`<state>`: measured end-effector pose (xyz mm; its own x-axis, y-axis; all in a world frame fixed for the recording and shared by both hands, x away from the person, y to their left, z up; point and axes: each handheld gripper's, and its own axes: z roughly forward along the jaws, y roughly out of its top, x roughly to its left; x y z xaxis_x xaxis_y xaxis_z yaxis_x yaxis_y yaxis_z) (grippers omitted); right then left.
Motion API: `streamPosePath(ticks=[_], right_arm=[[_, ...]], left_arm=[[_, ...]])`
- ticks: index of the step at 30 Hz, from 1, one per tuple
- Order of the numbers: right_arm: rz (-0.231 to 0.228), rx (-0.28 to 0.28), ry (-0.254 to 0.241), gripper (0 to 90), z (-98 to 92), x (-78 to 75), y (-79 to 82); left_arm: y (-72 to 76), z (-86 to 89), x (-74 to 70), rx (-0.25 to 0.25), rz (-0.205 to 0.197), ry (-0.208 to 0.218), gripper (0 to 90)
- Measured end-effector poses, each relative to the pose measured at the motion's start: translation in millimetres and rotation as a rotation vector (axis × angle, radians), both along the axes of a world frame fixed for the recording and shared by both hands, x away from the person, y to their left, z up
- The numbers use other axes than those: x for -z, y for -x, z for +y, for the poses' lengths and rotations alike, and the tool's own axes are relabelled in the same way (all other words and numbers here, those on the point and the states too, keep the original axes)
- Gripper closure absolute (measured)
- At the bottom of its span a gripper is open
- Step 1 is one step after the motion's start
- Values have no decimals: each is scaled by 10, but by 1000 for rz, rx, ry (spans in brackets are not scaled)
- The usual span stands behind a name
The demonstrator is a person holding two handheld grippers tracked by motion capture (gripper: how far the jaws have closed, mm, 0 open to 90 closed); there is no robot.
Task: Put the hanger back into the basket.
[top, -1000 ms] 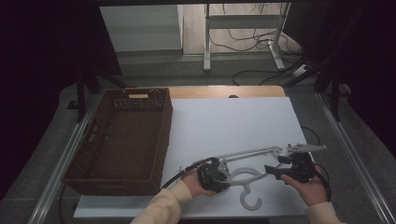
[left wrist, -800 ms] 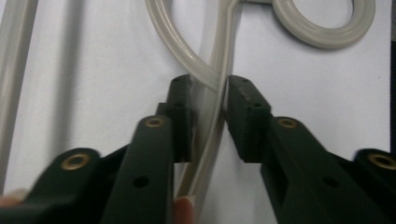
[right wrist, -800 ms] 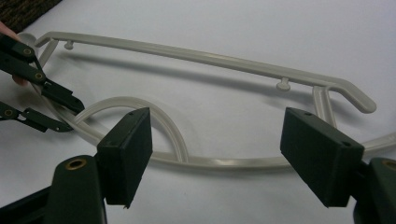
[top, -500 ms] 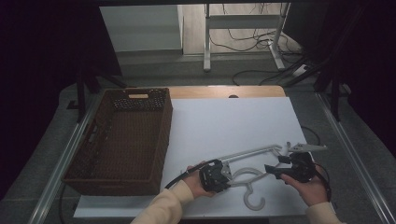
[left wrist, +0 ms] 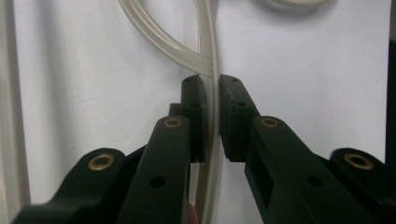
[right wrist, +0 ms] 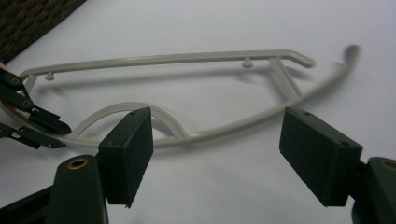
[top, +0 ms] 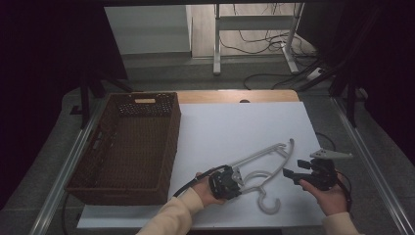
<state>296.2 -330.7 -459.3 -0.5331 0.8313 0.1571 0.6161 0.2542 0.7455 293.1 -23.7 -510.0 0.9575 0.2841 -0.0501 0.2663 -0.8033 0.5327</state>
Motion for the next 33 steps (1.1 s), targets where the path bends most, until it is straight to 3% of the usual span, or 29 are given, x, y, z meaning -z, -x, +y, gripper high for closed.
streamPosePath(ticks=[4, 7, 15, 20, 33], right_arm=[[-35, 55, -51, 263, -119, -55, 12], [-36, 74, -70, 263, -179, -51, 16], [-33, 77, -65, 262, -188, -38, 13], [-27, 84, -64, 262, -198, -27, 9], [-15, 81, -51, 260, -198, -5, -2]], left_arm=[[-61, 86, -60, -56, 5, 52, 812], [-89, 162, -132, -88, 7, 92, 813], [-71, 301, -322, -146, -13, 159, 813], [-36, 362, -485, -148, -31, 174, 813], [66, 545, -886, -123, -30, 272, 812]])
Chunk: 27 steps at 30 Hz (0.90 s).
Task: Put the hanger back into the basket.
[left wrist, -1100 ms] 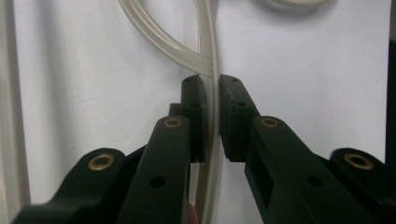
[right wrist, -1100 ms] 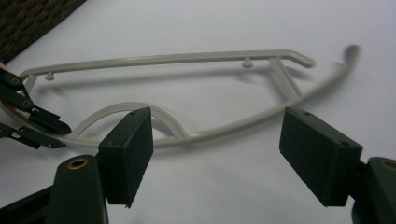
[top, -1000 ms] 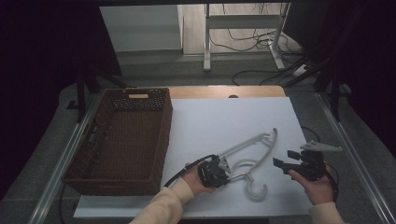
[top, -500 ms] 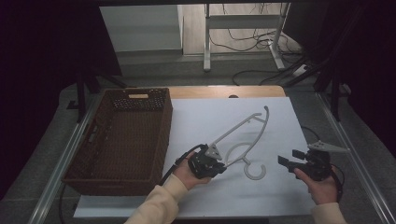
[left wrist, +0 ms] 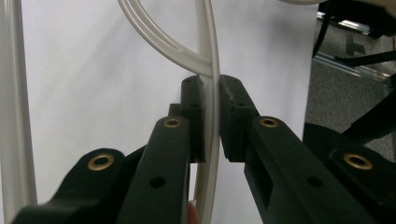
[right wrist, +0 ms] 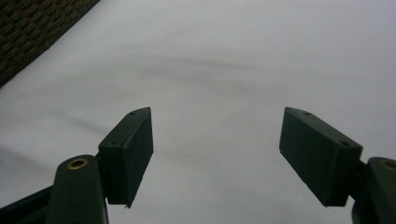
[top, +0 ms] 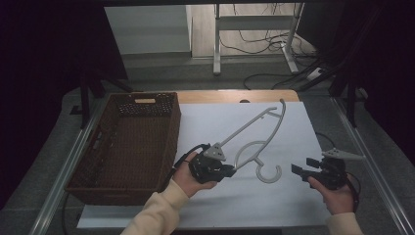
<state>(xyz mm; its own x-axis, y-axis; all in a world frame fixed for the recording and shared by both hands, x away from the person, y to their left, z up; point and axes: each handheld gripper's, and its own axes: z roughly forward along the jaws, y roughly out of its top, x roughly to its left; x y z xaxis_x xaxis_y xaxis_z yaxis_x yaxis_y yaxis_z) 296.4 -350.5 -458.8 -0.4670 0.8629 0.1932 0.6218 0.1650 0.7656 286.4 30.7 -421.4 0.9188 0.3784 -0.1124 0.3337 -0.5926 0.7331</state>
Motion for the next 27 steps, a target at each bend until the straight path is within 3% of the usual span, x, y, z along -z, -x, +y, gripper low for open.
streamPosePath(ticks=[5, 10, 16, 21, 27], right_arm=[[-1, 1, 1, 260, -3, 1, 0], [-2, 2, 2, 260, -5, 1, -2], [-1, 3, 2, 260, -8, 5, -6], [1, 3, 2, 261, -4, 4, -4], [2, 4, 4, 261, 2, 11, -9]], left_arm=[[42, 58, -137, 6, -23, 7, 812], [17, 133, -183, -12, -15, 22, 813], [-3, 254, -299, -28, -33, 25, 813], [-10, 364, -392, -39, -16, 73, 813], [-11, 444, -449, -44, -11, 66, 813]])
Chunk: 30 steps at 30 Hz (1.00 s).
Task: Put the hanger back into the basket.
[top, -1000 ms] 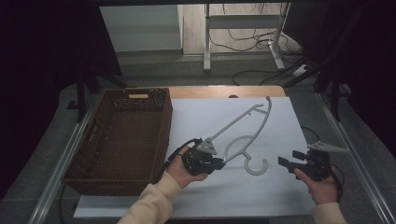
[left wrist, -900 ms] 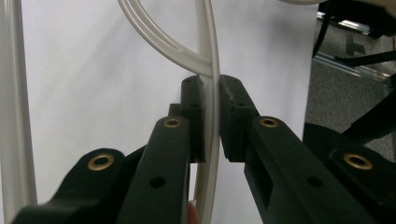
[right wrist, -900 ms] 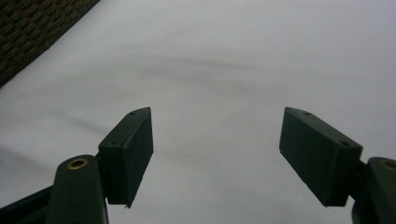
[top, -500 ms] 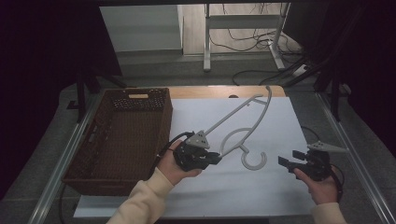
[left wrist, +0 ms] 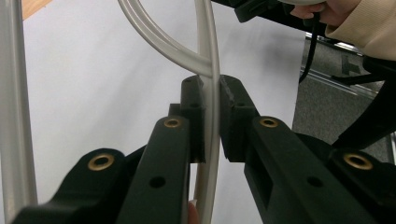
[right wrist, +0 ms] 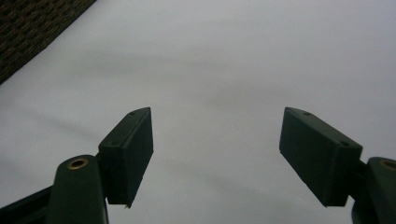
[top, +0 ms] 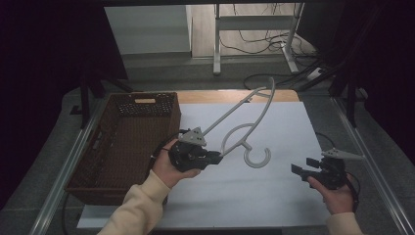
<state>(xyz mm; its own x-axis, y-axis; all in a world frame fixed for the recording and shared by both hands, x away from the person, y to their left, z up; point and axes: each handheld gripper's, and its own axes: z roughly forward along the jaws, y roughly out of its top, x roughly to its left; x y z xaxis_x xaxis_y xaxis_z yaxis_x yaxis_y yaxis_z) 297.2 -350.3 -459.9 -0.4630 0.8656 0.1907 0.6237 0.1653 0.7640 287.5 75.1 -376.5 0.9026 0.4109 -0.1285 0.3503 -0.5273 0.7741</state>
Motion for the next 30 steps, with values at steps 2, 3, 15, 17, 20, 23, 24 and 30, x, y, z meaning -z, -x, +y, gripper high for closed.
streamPosePath(ticks=[2, 3, 15, 17, 20, 23, 24, 30], right_arm=[[1, -1, 1, 261, -1, 0, -1], [2, -2, 0, 261, -1, 0, -2], [3, -5, 4, 262, 5, 5, -5], [2, -5, 6, 262, 7, 7, -7], [3, -5, 7, 262, 11, 9, -8], [10, -3, 6, 262, 15, 12, -7], [10, -3, 6, 262, 16, 15, -8], [13, -2, 9, 262, 21, 18, -5]], left_arm=[[-3, 18, -31, 1, -5, -11, 813], [-5, 30, -55, 2, -10, -23, 813], [-40, 307, -218, -35, -21, -50, 813], [-46, 373, -228, -45, -20, -47, 813], [-47, 499, -244, -63, -21, -53, 813], [-44, 615, -246, -72, -19, -58, 813], [-37, 666, -240, -85, -17, -56, 813], [-7, 989, -209, -140, -2, -42, 813]])
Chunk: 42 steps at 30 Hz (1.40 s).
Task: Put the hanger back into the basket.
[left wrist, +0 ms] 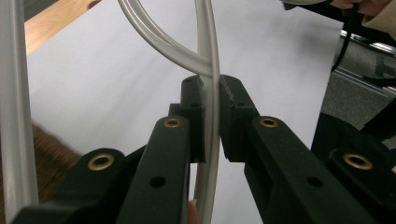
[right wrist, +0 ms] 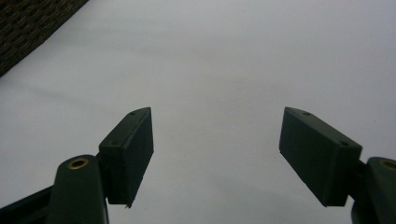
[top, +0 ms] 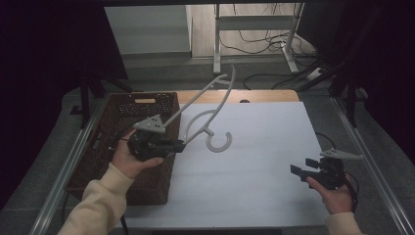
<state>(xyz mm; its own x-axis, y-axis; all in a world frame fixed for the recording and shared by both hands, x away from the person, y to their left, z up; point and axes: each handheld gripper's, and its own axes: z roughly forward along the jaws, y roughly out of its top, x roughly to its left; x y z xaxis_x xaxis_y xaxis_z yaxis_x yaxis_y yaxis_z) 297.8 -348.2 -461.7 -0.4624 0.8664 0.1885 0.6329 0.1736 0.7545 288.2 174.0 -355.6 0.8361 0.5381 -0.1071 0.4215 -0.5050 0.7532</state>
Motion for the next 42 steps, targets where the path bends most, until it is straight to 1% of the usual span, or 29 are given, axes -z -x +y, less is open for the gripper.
streamPosePath(ticks=[3, 7, 11, 17, 25, 33, 37, 42], right_arm=[[-2, -2, 6, 262, 2, 4, -4], [7, -6, 12, 260, 21, 19, -12], [5, -17, 14, 257, 34, 27, -16], [7, -24, 18, 255, 49, 30, -18], [9, -22, 22, 255, 53, 36, -21], [12, -23, 24, 255, 57, 40, -23], [12, -22, 25, 255, 57, 40, -24], [13, -22, 28, 255, 61, 45, -29]], left_arm=[[18, 183, 18, -23, 7, 9, 812], [45, 391, 59, -55, 20, 14, 813], [73, 552, 116, -73, 26, 1, 812], [96, 759, 211, -96, 56, 8, 813], [120, 949, 328, -125, 82, -3, 812], [122, 1078, 415, -140, 105, -13, 813], [127, 1151, 450, -149, 117, -25, 813], [117, 1223, 523, -160, 138, -28, 812]])
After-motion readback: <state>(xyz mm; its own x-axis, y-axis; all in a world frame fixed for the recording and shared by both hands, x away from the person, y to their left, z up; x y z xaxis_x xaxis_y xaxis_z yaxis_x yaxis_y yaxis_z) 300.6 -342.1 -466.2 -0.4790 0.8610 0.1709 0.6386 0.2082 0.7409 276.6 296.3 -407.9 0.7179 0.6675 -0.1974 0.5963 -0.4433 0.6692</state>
